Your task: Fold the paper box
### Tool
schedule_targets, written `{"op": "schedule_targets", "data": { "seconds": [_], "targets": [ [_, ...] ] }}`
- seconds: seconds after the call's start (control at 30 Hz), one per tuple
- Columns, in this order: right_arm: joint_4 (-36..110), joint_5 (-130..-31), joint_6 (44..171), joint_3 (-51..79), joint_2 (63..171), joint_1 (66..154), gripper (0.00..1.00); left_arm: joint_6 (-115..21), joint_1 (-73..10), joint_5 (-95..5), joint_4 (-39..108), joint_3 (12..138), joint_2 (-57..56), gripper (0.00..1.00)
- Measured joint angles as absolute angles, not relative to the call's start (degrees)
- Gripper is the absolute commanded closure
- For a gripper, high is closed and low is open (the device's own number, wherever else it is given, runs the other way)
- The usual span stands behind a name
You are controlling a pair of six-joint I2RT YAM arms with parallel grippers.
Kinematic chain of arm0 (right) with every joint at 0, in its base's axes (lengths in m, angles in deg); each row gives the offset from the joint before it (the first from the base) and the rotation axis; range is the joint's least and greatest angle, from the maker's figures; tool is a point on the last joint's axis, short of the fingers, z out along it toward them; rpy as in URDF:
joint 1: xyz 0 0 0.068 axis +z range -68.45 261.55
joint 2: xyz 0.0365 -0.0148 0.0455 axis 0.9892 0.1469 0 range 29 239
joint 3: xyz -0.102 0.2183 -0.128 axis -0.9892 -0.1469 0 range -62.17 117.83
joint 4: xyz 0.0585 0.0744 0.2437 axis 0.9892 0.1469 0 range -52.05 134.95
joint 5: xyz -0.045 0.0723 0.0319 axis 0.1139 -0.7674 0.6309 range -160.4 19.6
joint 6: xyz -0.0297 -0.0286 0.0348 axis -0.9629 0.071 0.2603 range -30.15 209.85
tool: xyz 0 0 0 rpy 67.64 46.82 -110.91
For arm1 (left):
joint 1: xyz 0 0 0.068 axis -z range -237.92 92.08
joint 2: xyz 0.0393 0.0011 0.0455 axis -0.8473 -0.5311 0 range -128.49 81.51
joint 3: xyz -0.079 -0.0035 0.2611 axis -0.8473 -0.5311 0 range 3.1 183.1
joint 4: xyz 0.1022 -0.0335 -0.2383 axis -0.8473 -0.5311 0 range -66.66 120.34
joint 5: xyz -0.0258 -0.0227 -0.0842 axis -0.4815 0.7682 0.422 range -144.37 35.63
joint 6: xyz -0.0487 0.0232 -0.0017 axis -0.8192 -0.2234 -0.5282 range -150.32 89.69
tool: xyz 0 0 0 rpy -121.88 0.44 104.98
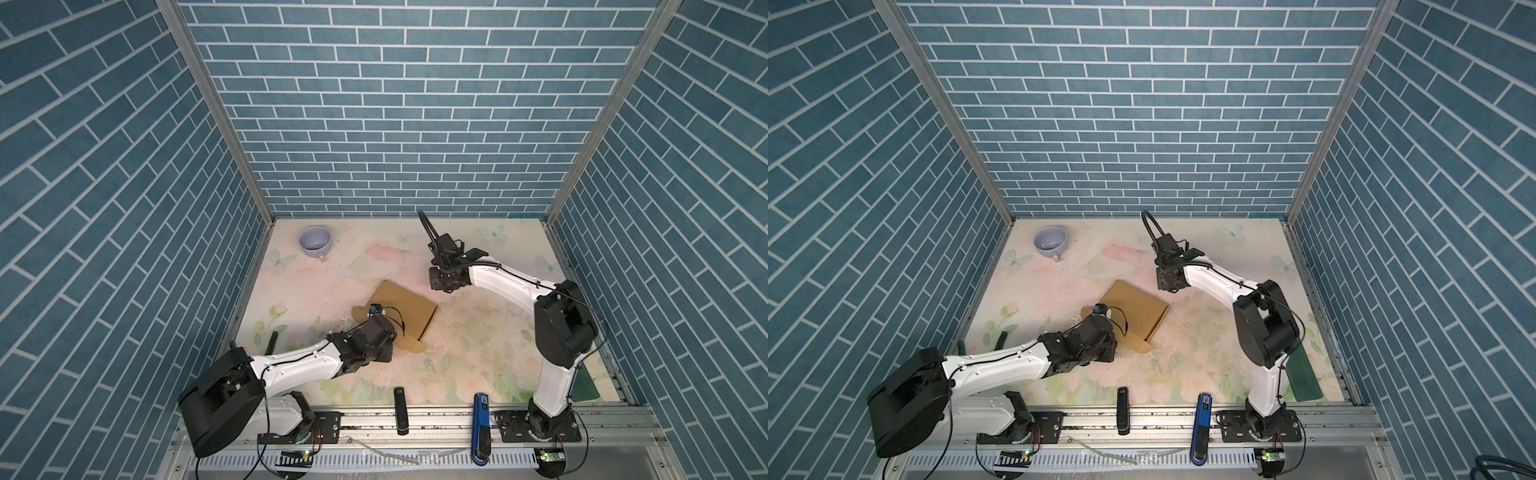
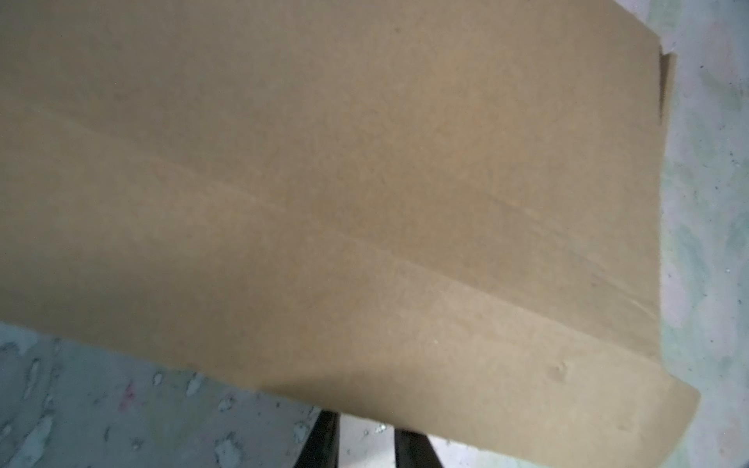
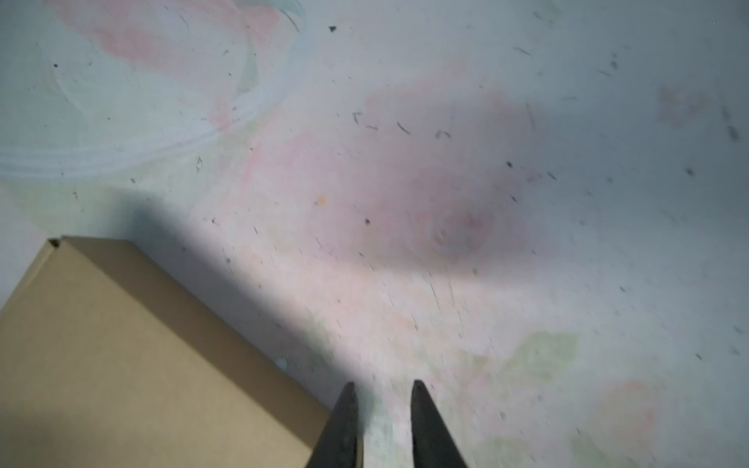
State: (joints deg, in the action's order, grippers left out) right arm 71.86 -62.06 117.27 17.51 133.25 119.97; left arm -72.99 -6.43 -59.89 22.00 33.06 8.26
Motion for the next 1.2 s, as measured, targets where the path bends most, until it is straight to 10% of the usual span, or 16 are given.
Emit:
{"op": "schedule_targets", "data": {
  "seconds": [0.37, 1.2],
  "targets": [
    [70.2, -61.6, 128.8, -4.1, 107.9, 123.8, 0.59, -71.8, -6.4, -64.3, 12.3, 33.7, 15.8, 0.69],
    [42.8, -67.2, 147.6, -15.1, 118.9, 133.6, 0.51, -57.7, -30.4, -62.1, -3.7, 43.6, 26.9, 0.63]
  ]
}}
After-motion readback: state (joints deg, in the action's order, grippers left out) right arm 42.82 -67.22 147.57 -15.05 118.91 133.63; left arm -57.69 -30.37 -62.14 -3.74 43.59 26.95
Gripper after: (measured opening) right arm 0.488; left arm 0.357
